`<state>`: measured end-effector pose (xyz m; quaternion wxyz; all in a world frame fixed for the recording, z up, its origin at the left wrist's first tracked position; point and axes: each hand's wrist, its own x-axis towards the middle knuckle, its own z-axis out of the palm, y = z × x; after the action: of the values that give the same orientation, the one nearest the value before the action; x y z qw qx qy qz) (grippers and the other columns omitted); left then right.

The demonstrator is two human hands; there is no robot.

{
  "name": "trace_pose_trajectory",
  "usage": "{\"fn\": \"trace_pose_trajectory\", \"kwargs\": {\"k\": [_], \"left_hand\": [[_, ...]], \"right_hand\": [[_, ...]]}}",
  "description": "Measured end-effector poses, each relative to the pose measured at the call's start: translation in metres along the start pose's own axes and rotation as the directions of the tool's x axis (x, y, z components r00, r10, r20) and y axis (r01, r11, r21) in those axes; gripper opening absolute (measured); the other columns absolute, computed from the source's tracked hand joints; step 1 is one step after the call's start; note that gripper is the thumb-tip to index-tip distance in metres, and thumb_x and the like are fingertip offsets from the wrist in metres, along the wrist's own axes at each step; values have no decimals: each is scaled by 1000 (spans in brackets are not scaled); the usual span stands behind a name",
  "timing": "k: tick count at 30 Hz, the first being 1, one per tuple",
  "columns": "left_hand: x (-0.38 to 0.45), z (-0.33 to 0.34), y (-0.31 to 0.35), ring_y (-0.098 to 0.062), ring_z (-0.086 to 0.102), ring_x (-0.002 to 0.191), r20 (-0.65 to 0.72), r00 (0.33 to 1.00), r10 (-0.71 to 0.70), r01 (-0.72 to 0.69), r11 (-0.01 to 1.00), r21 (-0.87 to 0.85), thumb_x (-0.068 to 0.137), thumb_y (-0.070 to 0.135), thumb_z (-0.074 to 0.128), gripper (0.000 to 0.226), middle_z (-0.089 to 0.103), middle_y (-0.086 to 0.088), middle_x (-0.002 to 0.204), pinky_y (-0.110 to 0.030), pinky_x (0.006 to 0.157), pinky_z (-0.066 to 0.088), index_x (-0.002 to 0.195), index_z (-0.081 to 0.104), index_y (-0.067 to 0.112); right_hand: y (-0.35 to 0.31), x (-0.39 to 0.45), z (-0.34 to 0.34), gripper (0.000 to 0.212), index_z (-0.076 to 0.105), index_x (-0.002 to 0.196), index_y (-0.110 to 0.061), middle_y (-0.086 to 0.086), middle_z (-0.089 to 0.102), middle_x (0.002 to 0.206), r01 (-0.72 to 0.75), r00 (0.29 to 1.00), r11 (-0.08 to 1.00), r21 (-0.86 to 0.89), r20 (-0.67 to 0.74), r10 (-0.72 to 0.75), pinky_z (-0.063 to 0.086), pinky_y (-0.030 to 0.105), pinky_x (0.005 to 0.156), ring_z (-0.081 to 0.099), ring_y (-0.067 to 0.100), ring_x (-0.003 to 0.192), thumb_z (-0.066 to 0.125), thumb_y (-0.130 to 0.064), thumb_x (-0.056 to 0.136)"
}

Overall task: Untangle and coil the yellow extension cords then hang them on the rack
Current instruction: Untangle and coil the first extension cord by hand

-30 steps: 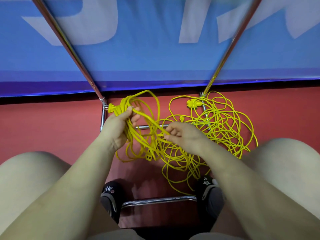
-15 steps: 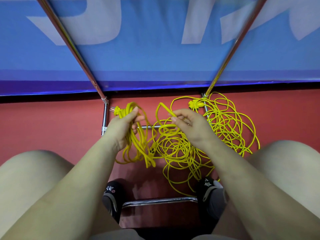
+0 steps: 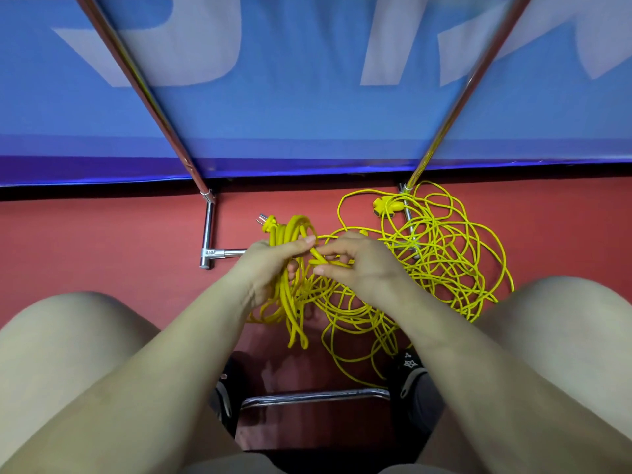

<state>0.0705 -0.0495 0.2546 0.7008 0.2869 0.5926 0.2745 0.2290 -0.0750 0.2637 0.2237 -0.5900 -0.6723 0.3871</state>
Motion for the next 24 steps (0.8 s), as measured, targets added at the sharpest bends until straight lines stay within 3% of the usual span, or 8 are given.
{"fn": "trace_pose_trajectory", "kwargs": {"k": [4,6,8,12,14,18,21,24], "left_hand": [[5,-5,0,-6,38,35,12,1000,12,-11,998,-54,84,22,68,12,45,-9,75,-15,38,36,78,64,12],[8,-9,1,-5,38,37,4,999,33,-33,998,-45,85,23,66,16,49,-9,77,-17,41,34,72,69,14],[10,-12,3,-4,40,38,-32,998,55,-58,994,-93,89,20,62,20,56,-4,72,-17,42,35,70,68,15],[11,-16,11,-4,52,39,-134,989,64,-98,960,-261,96,15,51,24,57,4,53,-14,39,41,73,58,14],[13,-22,14,-10,58,52,-136,986,91,-132,934,-332,98,14,45,24,56,6,48,-15,41,44,76,54,13],[13,-31,19,-11,64,59,-140,982,124,-167,919,-358,100,17,41,26,61,6,51,-23,54,53,77,51,13],[11,-33,21,-8,64,52,-154,979,134,-184,904,-386,101,17,40,28,60,3,52,-23,52,55,75,51,12],[11,-35,23,-9,57,49,-152,979,138,-195,858,-476,100,16,40,28,52,2,58,-22,51,50,74,50,14]], "right_hand": [[-3,-1,4,34,66,113,-18,-6,56,92,-55,998,996,71,10,55,34,-2,67,47,-10,72,72,-22,80],[-2,1,4,21,66,104,-16,-5,60,90,-91,995,987,133,-29,96,40,4,69,53,-5,74,67,-22,84],[4,4,1,13,65,98,-15,-3,60,88,-118,987,984,131,-96,131,44,20,78,57,9,82,64,-20,86],[22,6,-10,28,64,112,-17,-7,52,75,-160,954,983,86,-242,177,41,25,80,54,14,80,66,-20,85],[29,5,-15,29,65,114,-17,-6,55,75,-178,938,979,94,-285,198,42,25,77,55,14,79,65,-20,85],[41,1,-21,22,68,106,-7,8,68,90,-245,936,967,65,-246,253,40,19,74,55,10,83,61,-18,89],[45,-2,-23,18,70,100,-10,-7,62,73,-278,936,959,43,-212,281,34,7,59,50,4,66,60,-21,90],[43,-3,-23,11,68,88,-15,-10,55,65,-238,956,969,60,-163,244,39,18,63,53,10,67,60,-24,89]]}}
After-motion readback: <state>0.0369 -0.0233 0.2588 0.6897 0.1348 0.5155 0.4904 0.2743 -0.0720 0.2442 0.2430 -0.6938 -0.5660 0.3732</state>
